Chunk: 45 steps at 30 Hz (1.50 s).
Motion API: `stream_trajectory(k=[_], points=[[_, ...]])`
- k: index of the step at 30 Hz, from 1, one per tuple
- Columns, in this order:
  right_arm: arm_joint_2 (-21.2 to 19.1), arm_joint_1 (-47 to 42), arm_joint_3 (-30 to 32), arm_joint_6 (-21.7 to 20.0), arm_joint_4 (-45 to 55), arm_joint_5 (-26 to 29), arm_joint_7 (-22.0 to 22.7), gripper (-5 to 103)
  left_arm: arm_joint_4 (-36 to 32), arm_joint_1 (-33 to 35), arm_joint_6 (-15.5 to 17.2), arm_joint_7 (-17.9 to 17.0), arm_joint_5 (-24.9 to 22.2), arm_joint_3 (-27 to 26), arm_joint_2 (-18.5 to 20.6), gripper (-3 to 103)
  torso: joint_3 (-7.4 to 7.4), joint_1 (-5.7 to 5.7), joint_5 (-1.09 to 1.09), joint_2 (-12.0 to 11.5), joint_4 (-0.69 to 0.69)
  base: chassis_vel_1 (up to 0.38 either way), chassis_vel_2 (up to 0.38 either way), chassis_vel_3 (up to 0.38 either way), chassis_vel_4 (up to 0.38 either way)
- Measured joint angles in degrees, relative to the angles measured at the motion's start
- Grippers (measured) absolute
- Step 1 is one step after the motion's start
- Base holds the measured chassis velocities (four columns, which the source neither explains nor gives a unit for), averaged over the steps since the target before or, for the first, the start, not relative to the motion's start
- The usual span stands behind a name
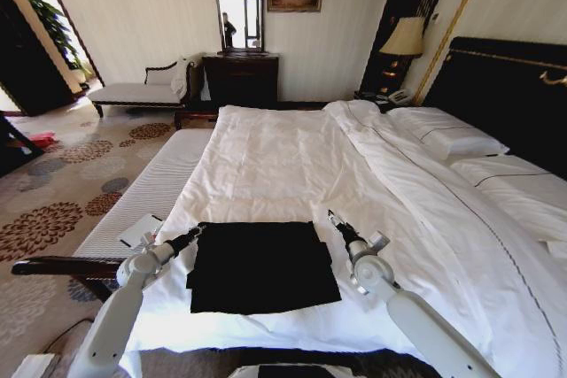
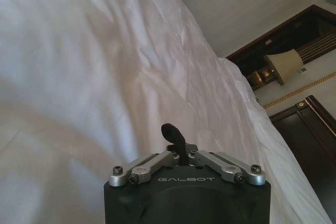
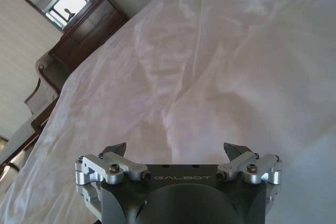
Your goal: Fold the clothes on the bed.
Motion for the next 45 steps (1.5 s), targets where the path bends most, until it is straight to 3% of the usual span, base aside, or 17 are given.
stream_trajectory(k=[8, 23, 24, 29, 30, 32, 36, 38, 42, 44, 45], points=[[1.6, 4.8, -3.9, -4.8, -6.9, 2.7, -3.4, 100, 0.0, -0.1, -0.2, -0.1, 0.2, 0.0, 0.1, 1, 0.00, 0.00, 0.00, 0.0, 0.01, 0.000, 0.000, 0.000, 0.000], [3.6, 7.3, -5.8, -5.6, -12.2, 2.6, -9.4, 103, -0.4, 0.1, -0.4, -0.1, 0.3, -1.0, 0.7, 1, 0.00, 0.00, 0.00, 0.0, 0.01, 0.000, 0.000, 0.000, 0.000], [3.7, 7.3, -5.9, -5.3, -12.4, 2.7, -11.1, 93, -0.5, 0.1, -0.5, -0.1, 0.4, -1.0, 0.7, 1, 0.00, 0.00, 0.01, 0.0, 0.01, 0.000, 0.000, 0.000, 0.000], [3.7, 7.1, -5.9, -4.9, -12.7, 2.8, -13.7, 83, -0.7, 0.3, -0.7, 0.0, 0.9, -1.0, 0.7, 1, 0.00, 0.00, 0.01, 0.0, 0.02, 0.000, 0.000, 0.000, 0.000], [3.7, 7.1, -6.0, -4.8, -12.8, 2.6, -14.4, 72, -0.8, 0.3, -0.7, 0.0, 1.0, -1.0, 0.6, 1, 0.00, 0.00, 0.01, 0.0, 0.01, 0.000, 0.000, 0.000, 0.000], [3.6, 7.0, -6.2, -4.7, -13.0, 2.3, -14.9, 72, -0.9, 0.4, -0.7, 0.0, 1.0, -1.0, 0.6, 1, 0.00, 0.00, 0.01, 0.0, 0.01, 0.000, 0.000, 0.000, 0.000], [3.3, 6.7, -6.5, -3.9, -13.2, 1.0, -17.0, 50, -1.3, 0.7, -0.8, -0.1, 1.1, -1.3, 0.6, 1, 0.00, 0.00, 0.01, 0.0, 0.01, 0.000, 0.000, 0.000, 0.000], [3.2, 6.6, -6.5, -3.8, -13.3, 0.8, -17.4, 50, -1.4, 0.8, -0.8, -0.1, 1.1, -1.4, 0.6, 1, 0.00, 0.00, 0.01, 0.0, 0.01, 0.000, 0.000, 0.000, 0.000], [2.8, 6.0, -6.5, -3.2, -13.4, -0.2, -19.1, 28, -1.7, 1.1, -1.0, -0.1, 1.2, -1.7, 0.6, 1, 0.00, 0.00, 0.01, 0.0, 0.01, 0.000, 0.000, 0.000, 0.000], [2.8, 5.9, -6.4, -3.1, -13.4, -0.3, -19.3, 28, -1.8, 1.2, -1.0, -0.1, 1.3, -1.7, 0.5, 1, 0.00, 0.00, 0.01, 0.0, 0.01, 0.000, 0.000, 0.000, 0.000], [2.7, 5.8, -6.4, -3.0, -13.3, -0.4, -19.5, 23, -1.8, 1.2, -1.0, -0.2, 1.3, -1.7, 0.5, 1, 0.00, 0.00, 0.01, 0.0, 0.01, 0.000, 0.000, 0.000, 0.000]])
